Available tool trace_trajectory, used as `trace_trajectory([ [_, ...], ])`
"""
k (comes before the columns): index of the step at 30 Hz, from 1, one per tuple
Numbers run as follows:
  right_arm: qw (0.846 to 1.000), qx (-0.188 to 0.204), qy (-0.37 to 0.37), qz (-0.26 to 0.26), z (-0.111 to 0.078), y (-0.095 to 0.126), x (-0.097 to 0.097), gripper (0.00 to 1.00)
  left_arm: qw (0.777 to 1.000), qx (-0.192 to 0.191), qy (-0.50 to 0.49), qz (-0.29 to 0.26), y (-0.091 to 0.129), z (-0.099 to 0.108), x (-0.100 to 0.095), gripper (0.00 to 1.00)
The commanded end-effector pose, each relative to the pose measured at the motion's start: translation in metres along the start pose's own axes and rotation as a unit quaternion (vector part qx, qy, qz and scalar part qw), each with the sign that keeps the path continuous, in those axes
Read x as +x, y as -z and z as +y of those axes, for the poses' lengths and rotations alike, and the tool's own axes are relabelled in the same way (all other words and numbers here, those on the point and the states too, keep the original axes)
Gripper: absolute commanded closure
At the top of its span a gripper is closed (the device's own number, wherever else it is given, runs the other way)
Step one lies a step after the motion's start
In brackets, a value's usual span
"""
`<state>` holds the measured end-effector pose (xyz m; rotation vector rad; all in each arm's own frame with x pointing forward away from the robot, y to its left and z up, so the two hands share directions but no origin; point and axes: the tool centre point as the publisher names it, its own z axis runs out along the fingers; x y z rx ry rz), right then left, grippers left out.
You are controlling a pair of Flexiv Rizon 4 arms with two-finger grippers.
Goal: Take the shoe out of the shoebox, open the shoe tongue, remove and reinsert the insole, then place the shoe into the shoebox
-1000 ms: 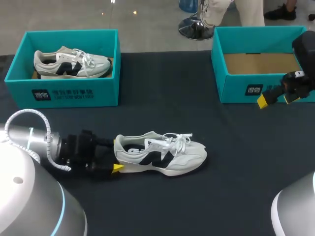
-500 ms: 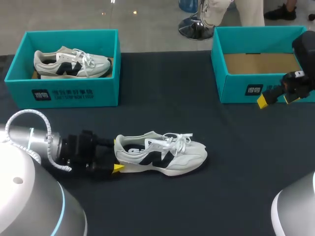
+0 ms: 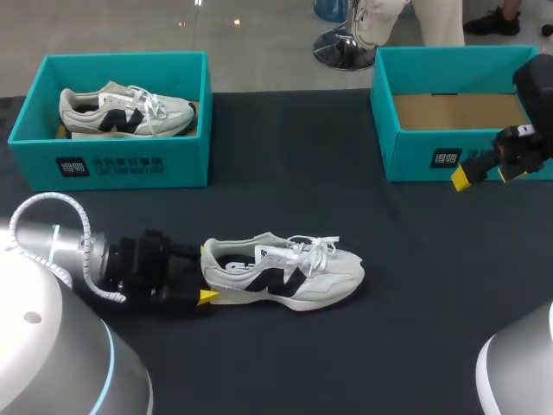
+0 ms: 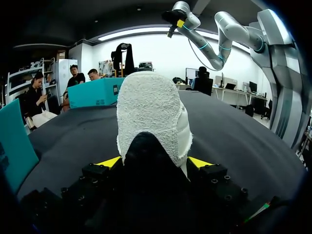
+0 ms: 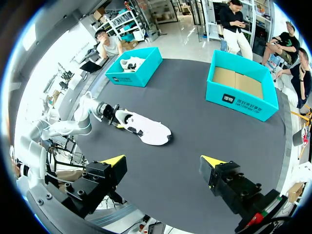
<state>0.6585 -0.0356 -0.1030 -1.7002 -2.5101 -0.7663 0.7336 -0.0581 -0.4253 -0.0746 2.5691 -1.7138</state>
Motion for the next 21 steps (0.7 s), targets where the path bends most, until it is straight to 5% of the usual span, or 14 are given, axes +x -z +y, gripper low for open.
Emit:
trace_trajectory([
  [1,1.0,0.004,-0.001,0.0,0.004,-0.001,0.0,0.0,1.0,0.0,0.0,0.0,0.0,0.0,0.002,1.0],
  [15,1.0,0.004,-0.001,0.0,0.004,-0.001,0.0,0.0,1.0,0.0,0.0,0.0,0.0,0.0,0.002,1.0],
  [21,0.994,0.074,-0.034,-0.076,0.016,-0.036,0.018,0.0,1.0,0.0,0.0,0.0,0.0,0.0,0.002,1.0],
])
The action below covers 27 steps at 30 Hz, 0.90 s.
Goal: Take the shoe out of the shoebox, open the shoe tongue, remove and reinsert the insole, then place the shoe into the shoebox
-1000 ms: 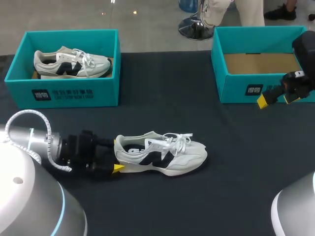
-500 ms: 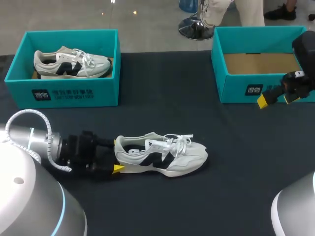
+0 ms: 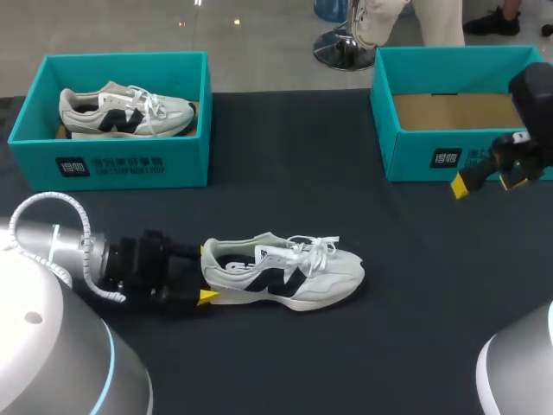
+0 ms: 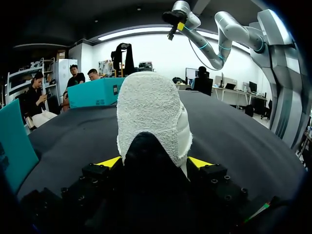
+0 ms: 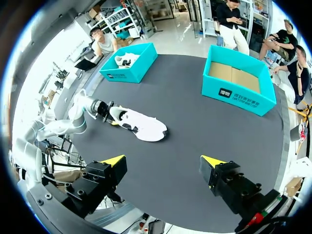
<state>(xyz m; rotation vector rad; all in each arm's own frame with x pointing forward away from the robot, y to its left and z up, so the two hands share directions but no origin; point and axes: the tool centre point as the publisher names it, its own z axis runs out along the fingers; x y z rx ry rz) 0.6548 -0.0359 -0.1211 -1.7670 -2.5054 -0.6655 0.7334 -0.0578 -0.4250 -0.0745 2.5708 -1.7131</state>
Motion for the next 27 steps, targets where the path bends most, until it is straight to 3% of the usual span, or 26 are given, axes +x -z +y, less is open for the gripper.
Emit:
trace_trajectory([
  [1,0.997,0.054,-0.021,-0.05,0.027,-0.023,0.027,0.0,1.0,0.0,0.0,-0.001,0.0,0.0,0.002,1.0],
  [12,0.984,0.097,-0.056,-0.142,0.042,-0.074,0.08,0.0,1.0,0.0,0.0,-0.001,0.0,0.0,0.002,1.0],
  [17,0.976,0.155,-0.036,-0.149,0.05,-0.109,0.101,0.0,1.0,0.0,0.0,-0.001,0.0,0.0,0.002,1.0],
  [27,0.976,0.155,-0.036,-0.149,0.05,-0.109,0.101,0.0,1.0,0.0,0.0,-0.001,0.0,0.0,0.002,1.0],
])
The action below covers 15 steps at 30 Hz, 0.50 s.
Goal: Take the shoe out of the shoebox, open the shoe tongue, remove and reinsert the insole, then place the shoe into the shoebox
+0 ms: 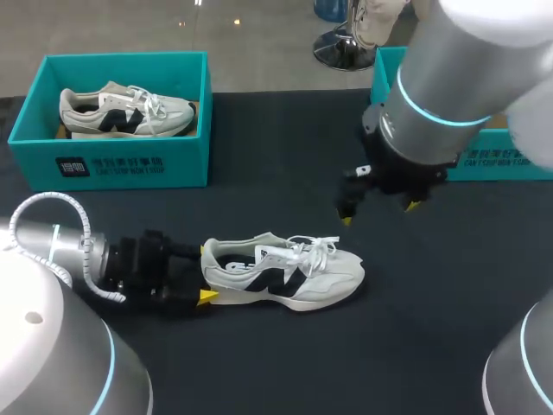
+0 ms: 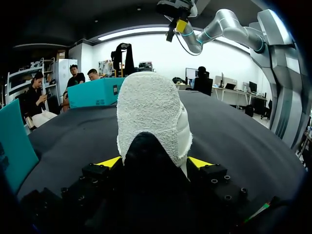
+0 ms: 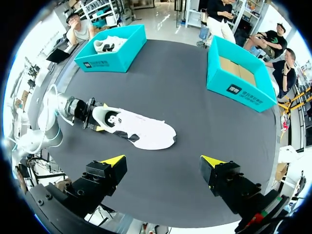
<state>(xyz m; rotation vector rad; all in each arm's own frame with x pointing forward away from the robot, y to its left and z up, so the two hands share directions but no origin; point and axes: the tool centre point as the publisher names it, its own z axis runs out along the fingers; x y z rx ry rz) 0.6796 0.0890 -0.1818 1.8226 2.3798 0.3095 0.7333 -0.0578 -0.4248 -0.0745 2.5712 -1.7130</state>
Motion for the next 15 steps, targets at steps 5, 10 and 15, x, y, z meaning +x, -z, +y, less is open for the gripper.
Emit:
trace_trajectory([
  [5,0.994,0.108,0.0,-0.029,0.013,-0.001,0.014,0.0,1.0,0.0,0.0,-0.001,-0.001,0.0,0.002,1.0],
  [10,0.987,0.142,-0.028,-0.064,0.02,-0.002,0.019,0.0,1.0,0.0,0.0,-0.001,-0.001,0.0,0.002,1.0],
  [15,0.973,0.195,-0.048,-0.115,0.033,-0.013,0.045,0.0,1.0,0.0,0.0,-0.001,-0.001,0.0,0.002,1.0],
])
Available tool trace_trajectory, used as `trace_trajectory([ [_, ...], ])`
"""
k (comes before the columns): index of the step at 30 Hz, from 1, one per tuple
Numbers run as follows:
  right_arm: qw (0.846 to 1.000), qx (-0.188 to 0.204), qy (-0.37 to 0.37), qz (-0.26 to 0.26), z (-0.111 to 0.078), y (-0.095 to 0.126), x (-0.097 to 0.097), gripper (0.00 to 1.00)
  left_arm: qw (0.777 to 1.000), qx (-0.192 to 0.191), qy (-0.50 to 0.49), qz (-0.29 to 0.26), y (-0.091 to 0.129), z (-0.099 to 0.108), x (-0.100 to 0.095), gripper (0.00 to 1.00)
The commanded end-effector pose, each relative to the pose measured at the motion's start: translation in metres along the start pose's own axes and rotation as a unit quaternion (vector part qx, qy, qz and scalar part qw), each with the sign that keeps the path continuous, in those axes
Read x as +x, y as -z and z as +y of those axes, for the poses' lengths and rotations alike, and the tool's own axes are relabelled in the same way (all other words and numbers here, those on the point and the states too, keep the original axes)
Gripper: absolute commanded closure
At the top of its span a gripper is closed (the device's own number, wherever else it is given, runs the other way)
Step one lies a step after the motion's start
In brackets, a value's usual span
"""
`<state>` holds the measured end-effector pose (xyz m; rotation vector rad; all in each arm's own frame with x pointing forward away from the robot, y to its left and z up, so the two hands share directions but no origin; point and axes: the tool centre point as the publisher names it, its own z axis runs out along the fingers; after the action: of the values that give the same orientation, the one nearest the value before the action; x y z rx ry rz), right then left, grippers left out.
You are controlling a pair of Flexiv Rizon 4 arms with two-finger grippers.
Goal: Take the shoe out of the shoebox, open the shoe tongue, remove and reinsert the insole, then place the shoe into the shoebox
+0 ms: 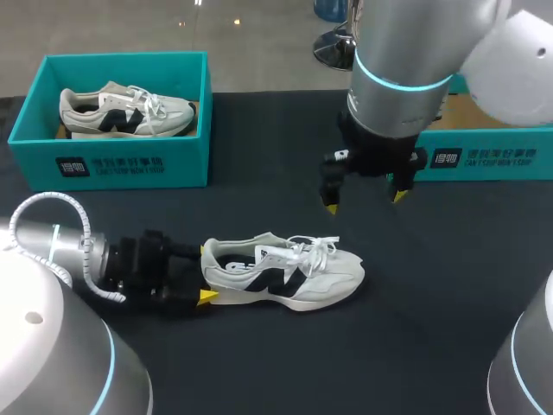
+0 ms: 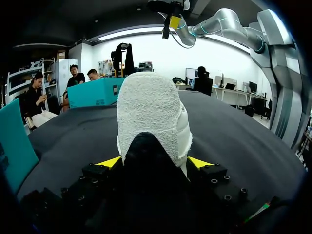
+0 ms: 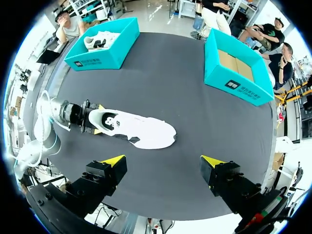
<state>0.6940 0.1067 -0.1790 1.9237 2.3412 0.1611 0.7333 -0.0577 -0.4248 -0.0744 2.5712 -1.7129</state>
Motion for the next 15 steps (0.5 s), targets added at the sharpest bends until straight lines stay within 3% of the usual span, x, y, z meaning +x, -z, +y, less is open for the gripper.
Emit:
trace_trajectory([
  [1,0.983,0.153,-0.021,-0.096,0.013,-0.01,0.041,0.0,1.0,0.0,0.0,-0.001,-0.001,0.0,0.002,1.0],
  [6,0.981,0.163,-0.05,-0.097,0.013,-0.025,0.057,0.0,1.0,0.0,0.0,-0.001,-0.001,0.0,0.002,1.0],
  [15,0.969,0.184,-0.139,-0.086,0.007,-0.047,0.068,0.0,1.0,0.0,0.0,-0.001,-0.001,0.0,0.002,1.0],
])
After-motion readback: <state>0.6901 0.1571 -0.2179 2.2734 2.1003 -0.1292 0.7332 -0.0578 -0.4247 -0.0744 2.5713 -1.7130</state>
